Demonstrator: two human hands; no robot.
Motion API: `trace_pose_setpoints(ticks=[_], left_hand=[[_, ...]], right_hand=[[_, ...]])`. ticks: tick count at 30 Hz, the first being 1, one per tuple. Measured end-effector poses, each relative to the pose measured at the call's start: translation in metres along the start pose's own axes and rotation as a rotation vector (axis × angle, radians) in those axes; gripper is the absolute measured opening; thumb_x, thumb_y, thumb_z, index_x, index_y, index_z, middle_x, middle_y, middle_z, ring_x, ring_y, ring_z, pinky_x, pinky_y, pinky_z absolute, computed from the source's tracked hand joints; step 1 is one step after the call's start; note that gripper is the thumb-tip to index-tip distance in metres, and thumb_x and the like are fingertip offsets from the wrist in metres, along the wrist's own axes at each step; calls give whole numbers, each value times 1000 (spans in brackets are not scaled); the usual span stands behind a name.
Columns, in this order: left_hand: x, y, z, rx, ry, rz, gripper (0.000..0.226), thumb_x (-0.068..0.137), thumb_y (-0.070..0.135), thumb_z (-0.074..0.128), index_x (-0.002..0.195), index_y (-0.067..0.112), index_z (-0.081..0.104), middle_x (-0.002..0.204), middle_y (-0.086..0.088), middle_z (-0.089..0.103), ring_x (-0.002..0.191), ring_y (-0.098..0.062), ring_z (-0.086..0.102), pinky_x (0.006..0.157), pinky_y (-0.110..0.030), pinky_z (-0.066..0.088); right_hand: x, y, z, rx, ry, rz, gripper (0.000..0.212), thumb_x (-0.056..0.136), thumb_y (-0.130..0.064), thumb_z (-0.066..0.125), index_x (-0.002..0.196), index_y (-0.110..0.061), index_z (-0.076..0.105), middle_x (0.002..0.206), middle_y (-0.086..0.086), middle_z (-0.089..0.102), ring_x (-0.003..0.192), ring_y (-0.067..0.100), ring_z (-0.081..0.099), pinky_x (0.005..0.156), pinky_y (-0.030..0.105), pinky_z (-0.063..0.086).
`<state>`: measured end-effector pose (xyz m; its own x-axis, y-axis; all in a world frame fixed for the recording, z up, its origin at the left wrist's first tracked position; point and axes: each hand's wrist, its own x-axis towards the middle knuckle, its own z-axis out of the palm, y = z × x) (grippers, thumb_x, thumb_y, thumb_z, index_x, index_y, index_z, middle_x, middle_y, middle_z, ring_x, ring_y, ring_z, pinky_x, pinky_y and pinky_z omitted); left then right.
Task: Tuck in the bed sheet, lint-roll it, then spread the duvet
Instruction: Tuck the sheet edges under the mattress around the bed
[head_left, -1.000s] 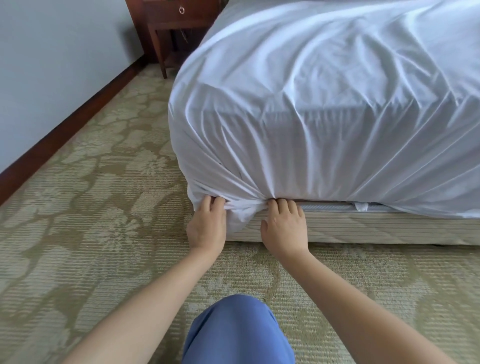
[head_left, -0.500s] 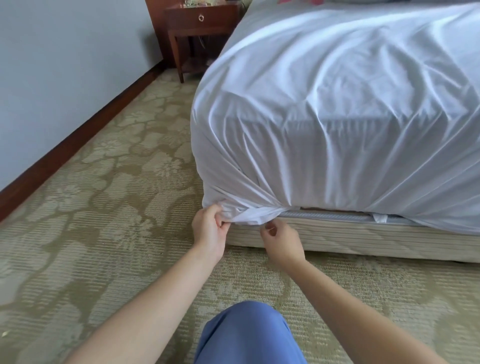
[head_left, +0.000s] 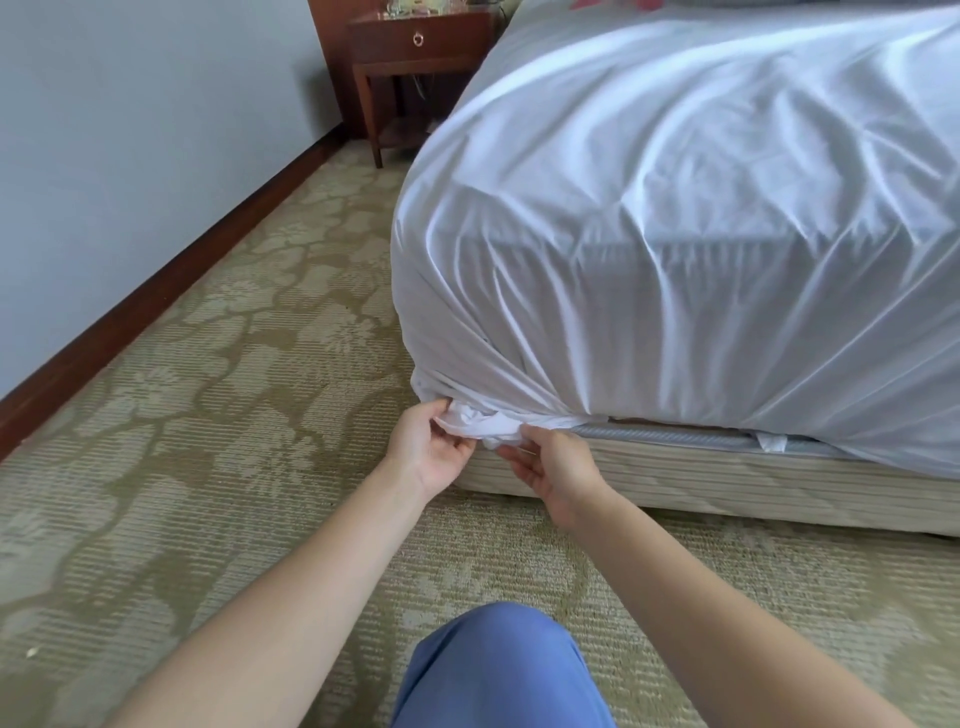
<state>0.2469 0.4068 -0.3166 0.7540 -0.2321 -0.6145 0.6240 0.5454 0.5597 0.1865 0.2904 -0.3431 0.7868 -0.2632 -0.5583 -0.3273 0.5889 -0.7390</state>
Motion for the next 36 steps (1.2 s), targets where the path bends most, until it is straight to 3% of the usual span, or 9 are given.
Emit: trace_pose_setpoints(ticks=[2,6,11,15,21,28,31,33,36], left_hand=[[1,-1,-4,58,-49,-28,18,97,11,42,99,6,60,95,-12,67,88,-22,61,80,-29,46],[3,-11,-9,158,-124,-99,23,96,7,44,115,6,57,115,-17,64,112,-30,59,91,-43,49],[4,-26,-5,342,-99,-42,23,86,-11,57,101,6,62,104,-12,67,93,-22,63,75,-31,54],[5,-41,8,391,30,104,15,81,-15,62,82,-1,65,90,-13,67,78,-20,65,65,-25,59],[12,-49,17,375,179,192,12,80,-14,65,80,-3,61,83,-16,67,70,-22,67,64,-29,60],[23,-62,23,440,372,308,24,76,-2,71,91,5,53,70,-10,61,47,-15,55,38,-19,44],[28,-62,26,435,409,334,27,72,-3,72,89,3,53,76,-7,63,59,-21,58,53,-28,53],[33,-60,32,403,457,382,32,69,-3,71,86,18,53,90,-2,65,78,-26,61,73,-36,54],[30,-59,46,348,532,472,38,77,1,66,83,32,46,89,10,61,85,-20,56,78,-26,42]], right_hand=[[-2,-2,-2,-83,11,-65,12,97,-6,48,89,-10,56,77,1,66,67,11,64,60,22,46],[0,6,-16,-592,124,-384,18,97,-18,48,84,-16,59,75,-2,61,67,13,53,61,27,41],[6,13,-43,-1176,394,-805,27,96,-23,50,71,-14,47,69,-2,53,68,22,49,54,29,28],[12,13,-55,-1319,544,-1176,26,85,-27,49,65,-13,58,67,-1,61,67,26,57,55,30,38],[22,14,-69,-1373,603,-1224,28,89,-33,47,77,-15,65,76,-1,64,69,24,61,66,33,39],[28,13,-57,-1336,733,-1128,30,78,-28,55,51,-15,57,60,-2,57,55,24,55,66,36,28],[27,14,-53,-1348,768,-1073,31,76,-26,58,48,-15,55,59,-1,56,54,24,53,66,35,27],[27,11,-48,-1324,795,-1006,29,70,-23,69,46,-16,54,57,-2,55,55,24,53,65,34,23],[30,12,-36,-1268,832,-859,36,59,-21,85,44,-17,53,59,-2,54,59,23,52,65,33,18]])
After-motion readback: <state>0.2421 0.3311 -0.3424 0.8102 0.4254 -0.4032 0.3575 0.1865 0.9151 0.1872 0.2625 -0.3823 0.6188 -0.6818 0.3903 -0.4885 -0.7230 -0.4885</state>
